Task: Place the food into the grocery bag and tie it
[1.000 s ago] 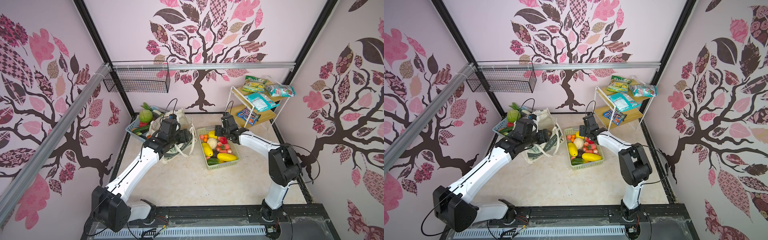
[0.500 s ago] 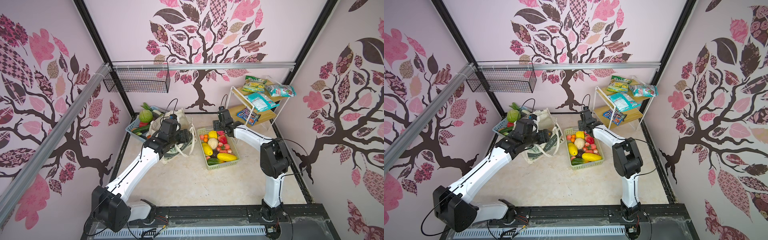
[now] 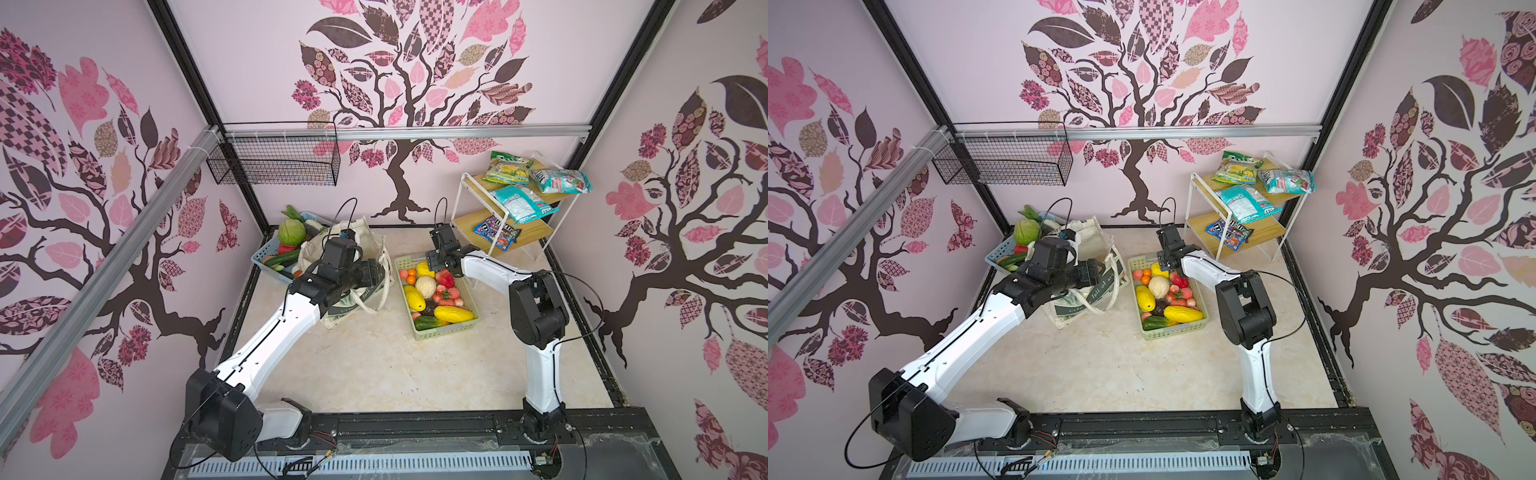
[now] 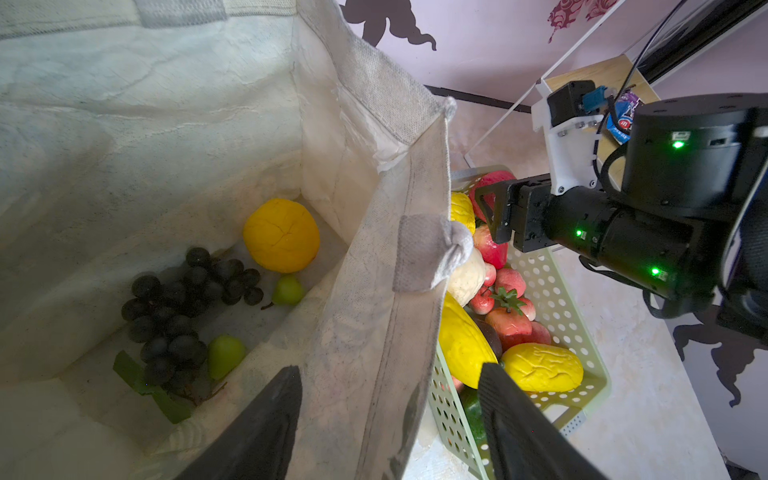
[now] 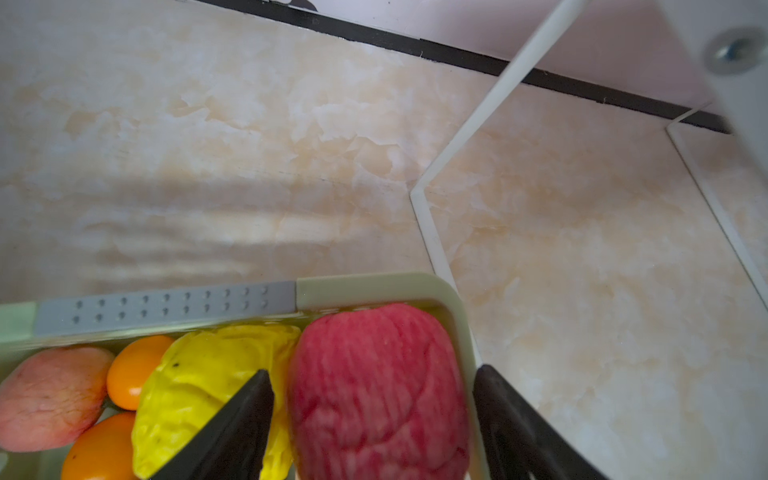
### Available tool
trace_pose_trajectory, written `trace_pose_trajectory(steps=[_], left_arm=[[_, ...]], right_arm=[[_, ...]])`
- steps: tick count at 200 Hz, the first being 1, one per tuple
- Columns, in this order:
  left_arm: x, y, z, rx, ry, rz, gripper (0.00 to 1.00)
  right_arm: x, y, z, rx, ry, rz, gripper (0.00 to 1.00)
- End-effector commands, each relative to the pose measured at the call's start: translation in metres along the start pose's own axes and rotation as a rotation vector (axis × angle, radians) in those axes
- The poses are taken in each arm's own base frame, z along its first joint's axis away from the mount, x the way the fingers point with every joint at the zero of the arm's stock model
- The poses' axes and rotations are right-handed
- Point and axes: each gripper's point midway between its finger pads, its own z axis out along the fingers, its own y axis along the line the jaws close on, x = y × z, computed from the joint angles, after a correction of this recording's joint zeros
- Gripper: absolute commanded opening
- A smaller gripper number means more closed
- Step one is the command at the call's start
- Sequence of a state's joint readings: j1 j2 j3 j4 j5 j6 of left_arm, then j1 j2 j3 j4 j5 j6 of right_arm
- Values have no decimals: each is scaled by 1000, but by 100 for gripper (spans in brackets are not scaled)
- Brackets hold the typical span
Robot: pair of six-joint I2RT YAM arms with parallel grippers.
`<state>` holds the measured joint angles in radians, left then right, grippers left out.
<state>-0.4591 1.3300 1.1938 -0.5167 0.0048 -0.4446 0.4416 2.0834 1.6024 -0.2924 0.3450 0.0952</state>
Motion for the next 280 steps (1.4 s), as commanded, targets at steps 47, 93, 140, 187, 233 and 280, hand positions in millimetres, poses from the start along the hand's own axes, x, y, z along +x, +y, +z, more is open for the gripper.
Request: trace_pose_trajectory(steps=[47,93,140,187,233,280], left_arm=[[-7,-2,-4,-5,-19,9,71],[-4,-1,-4,-7,-14,8,71],[2,-20,2,67,38,58,71],[21,-67,10,139,83,215,72],[37,-101,18,214,79,307,74],[28,-97,23,124,44,259,75]], right_arm=[[-5,1,-4,-26,-23,-11,57],[-14,1,-17,-51,-42,-2,49],[-23,4,-39,-109,-63,45,45],[-23,10,-61,-186,-61,92,45],[-23,17,-87,-281,-59,128,45],[-20,23,-119,-382,-66,176,44]])
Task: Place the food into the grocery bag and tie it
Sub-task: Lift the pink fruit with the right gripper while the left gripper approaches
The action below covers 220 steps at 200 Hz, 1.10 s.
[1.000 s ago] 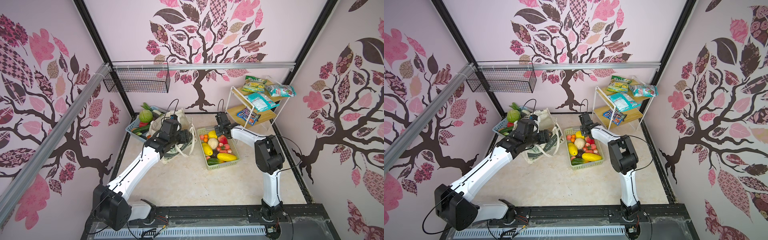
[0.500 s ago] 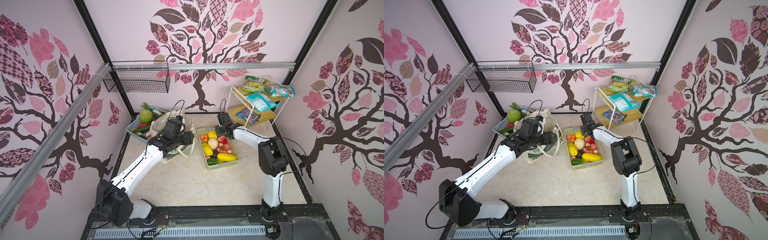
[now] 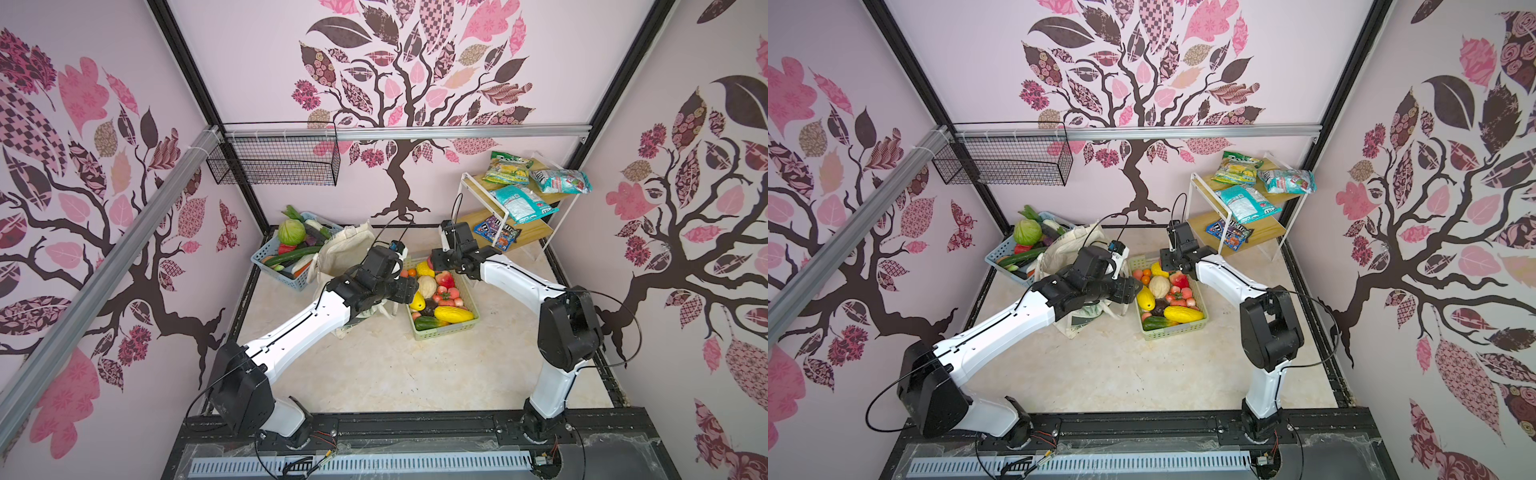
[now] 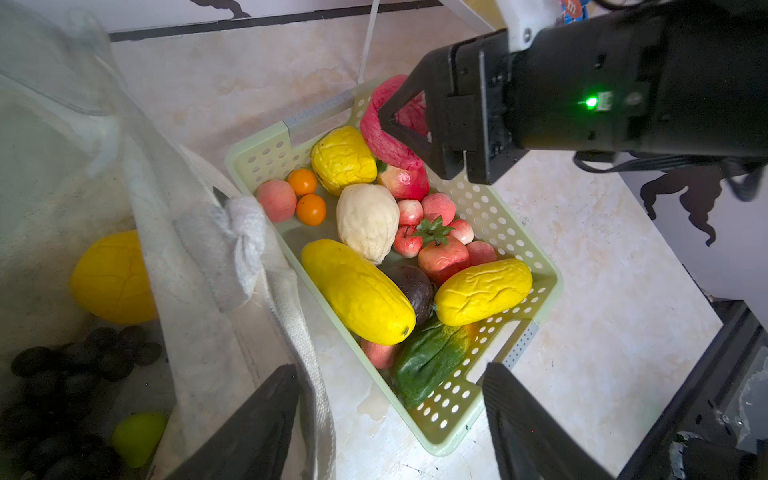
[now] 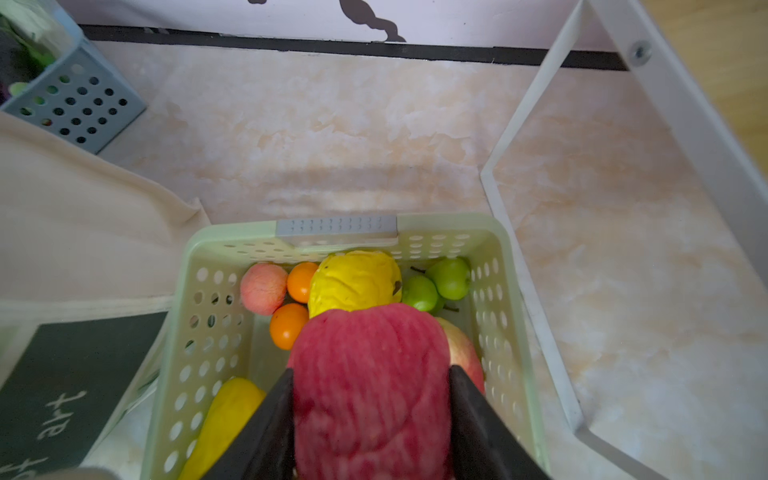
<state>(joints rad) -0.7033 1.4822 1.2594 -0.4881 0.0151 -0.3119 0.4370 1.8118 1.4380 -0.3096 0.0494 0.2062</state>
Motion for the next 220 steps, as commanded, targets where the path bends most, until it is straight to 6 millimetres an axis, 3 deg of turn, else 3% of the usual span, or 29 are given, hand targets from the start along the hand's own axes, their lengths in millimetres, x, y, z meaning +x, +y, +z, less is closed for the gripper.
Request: trace_pose_trajectory(steps=[1,38,66,90,136,220], left_arm=[[-27,2,-11,-54,-81,-25,75],[-46,7,-45,-107,-178,-52,74],[-45,-35,-57,25,-179,78,75],[-29,-59,-48,68,-153,164,76],[-20,-51,-26,16,-143,118,82],[-17,-47,-2,-13,-112,87,84]], right_arm=[[-12,13,-33,-80,-40,40,45],[-5,18,-48,-124,-38,63,44],[-7,26,-61,-180,-45,85,44],[-14,34,-75,-232,-64,104,45],[-12,49,-100,-341,-52,136,44],[-2,67,-142,-477,-32,157,44]])
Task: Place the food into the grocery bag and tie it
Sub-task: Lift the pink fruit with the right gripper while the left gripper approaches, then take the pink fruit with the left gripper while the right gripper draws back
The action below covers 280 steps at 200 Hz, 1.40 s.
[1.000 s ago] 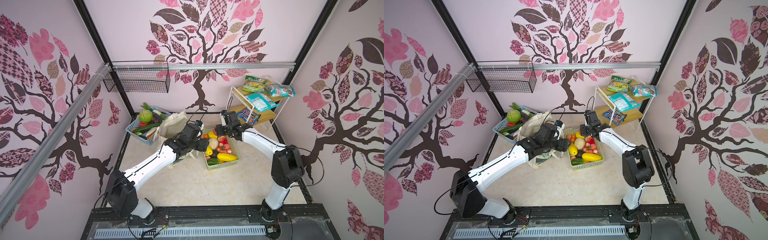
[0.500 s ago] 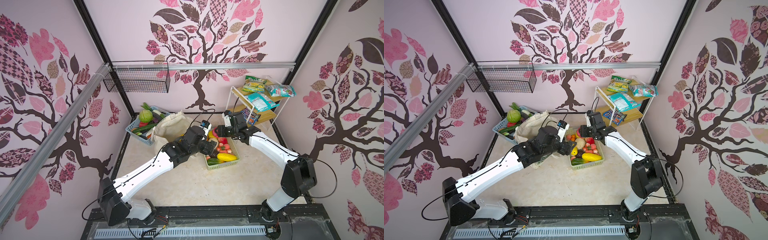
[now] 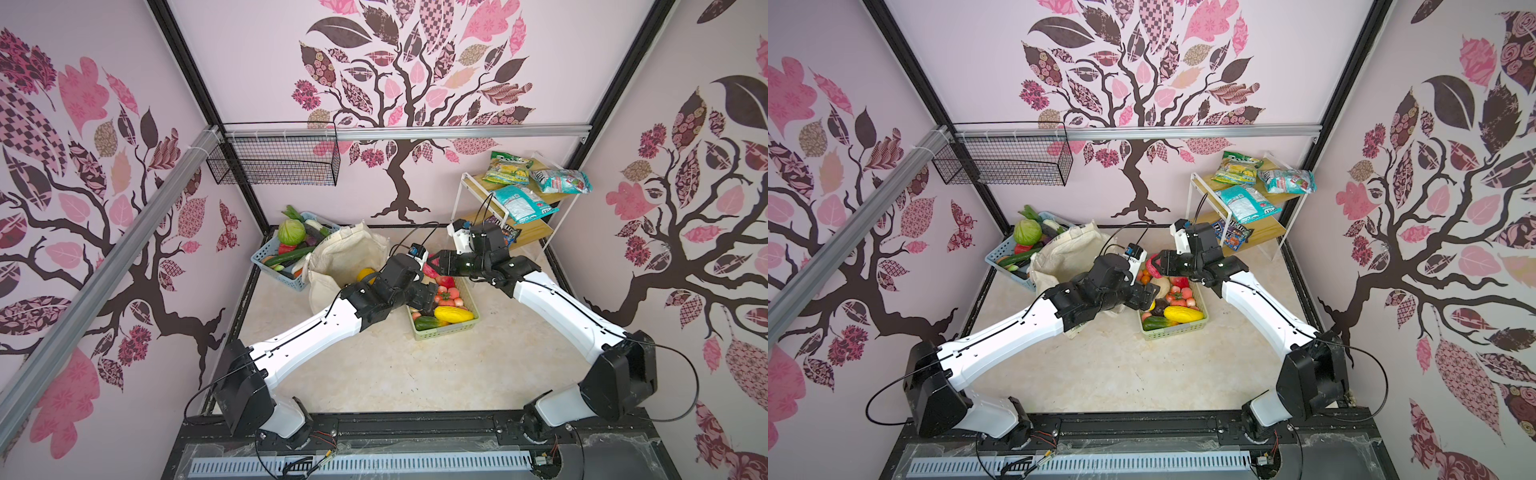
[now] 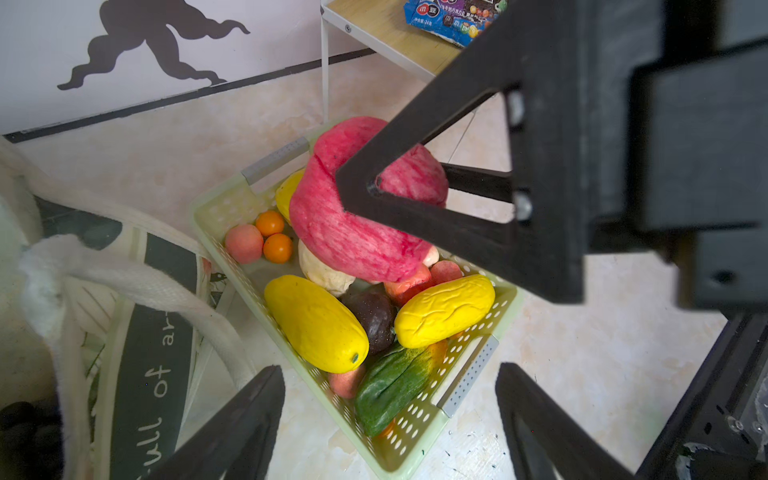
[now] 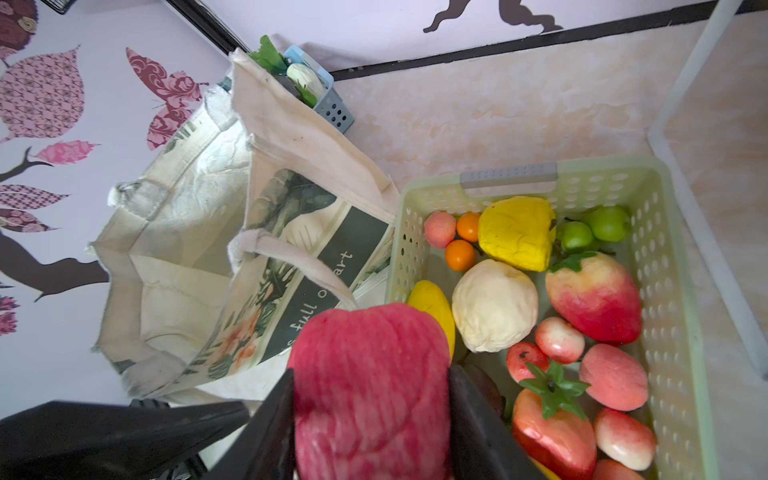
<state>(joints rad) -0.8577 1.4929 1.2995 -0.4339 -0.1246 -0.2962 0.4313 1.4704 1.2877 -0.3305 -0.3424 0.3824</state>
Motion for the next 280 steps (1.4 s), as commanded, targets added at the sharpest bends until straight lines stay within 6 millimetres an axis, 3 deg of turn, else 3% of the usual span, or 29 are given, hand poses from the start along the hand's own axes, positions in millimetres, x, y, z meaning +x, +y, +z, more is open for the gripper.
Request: trace_pose_trajectory(steps=[1,34,80,130,173,212,248,280], left_arm=[[-5,6,5,-25,-20,-19,84],[-6,10,11,-22,-15,-39,85],[-7,-4,14,55,-10,-7,85],[-12,-2,18,53,-19,3,85],[-15,3,17,70,-32,12,74],[-15,-1,13,95,-36,17,61],[-22,-2,7,105,-55,4,60],[-31,6,3,89,-72,-29,61]], right_arm=[[2,16,-20,-56,-1,5,44],[13,20,-21,-93,32,16,43],[19,25,-22,-127,55,23,43],[26,34,-23,-184,94,33,43],[33,37,-23,-210,121,50,44],[26,36,-23,-197,100,63,50],[14,30,-25,-151,51,77,64],[-5,29,-33,-117,-30,83,71]])
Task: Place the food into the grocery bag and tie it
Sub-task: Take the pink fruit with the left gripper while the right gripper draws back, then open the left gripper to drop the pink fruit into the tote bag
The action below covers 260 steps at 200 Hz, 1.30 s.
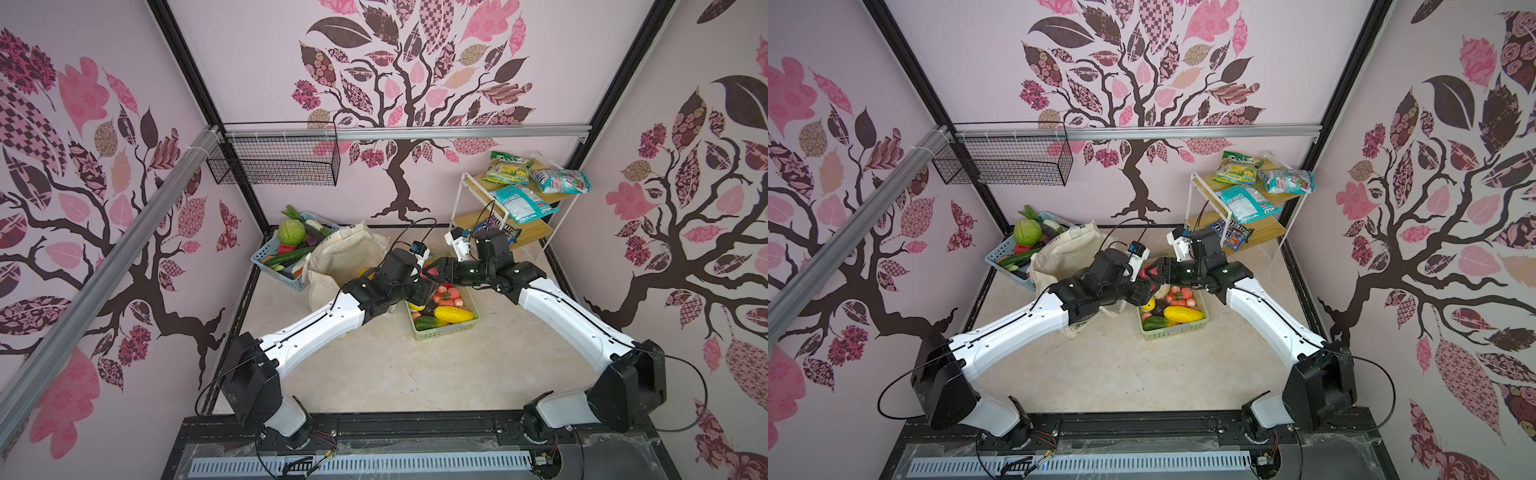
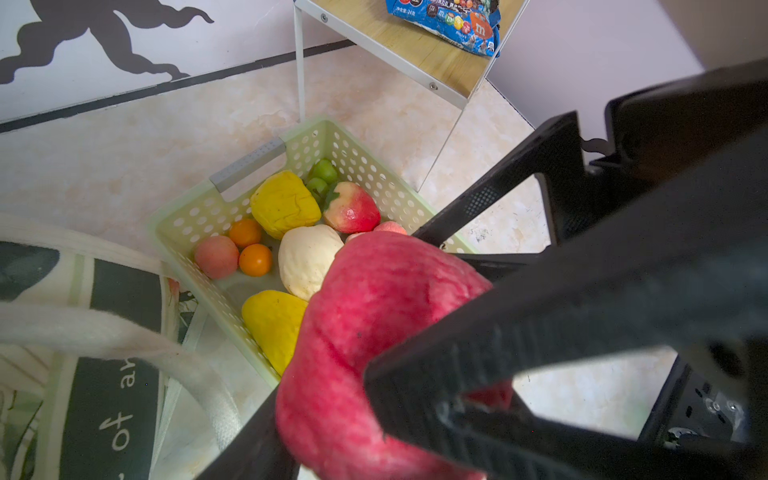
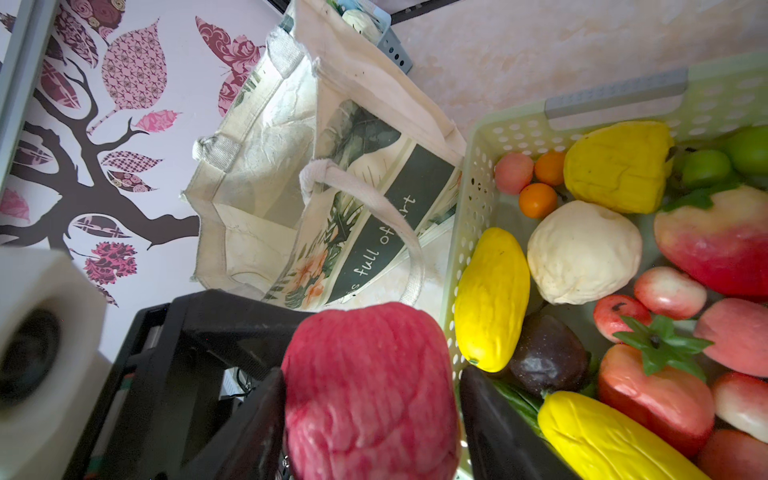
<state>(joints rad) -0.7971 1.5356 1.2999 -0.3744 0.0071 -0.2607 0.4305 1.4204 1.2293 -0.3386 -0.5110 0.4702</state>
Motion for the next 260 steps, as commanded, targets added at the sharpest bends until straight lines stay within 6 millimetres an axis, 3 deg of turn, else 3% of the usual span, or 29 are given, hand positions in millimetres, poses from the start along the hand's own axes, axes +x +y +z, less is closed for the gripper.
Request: trace_pose_trajectory(steps=[1,34,83,115,149,204,260], left_arm=[[-28,2,-14,6,-82,-26,61],[-40,9,-23,-2,-112,-51,62],[-75,37,-60,-110,-220,-83,64],[-88,80,-88,-230,-273,-161,66],[-78,133,-98,-327,-267,-260,67],[-34,207,-69,-410,-142,-419,66],[-8,223,-17,-387,-27,-398,65]], right_arm=[[-29,12,-24,20,-123,-19,71],[-45,8,-39,61,-217,-6,74],[-39,-5,-35,93,-220,8,75],[-31,-11,-27,88,-195,18,75],[-29,-12,-24,80,-181,10,75],[-21,-16,-18,70,-161,12,75],[-17,-19,-16,73,-153,5,75]])
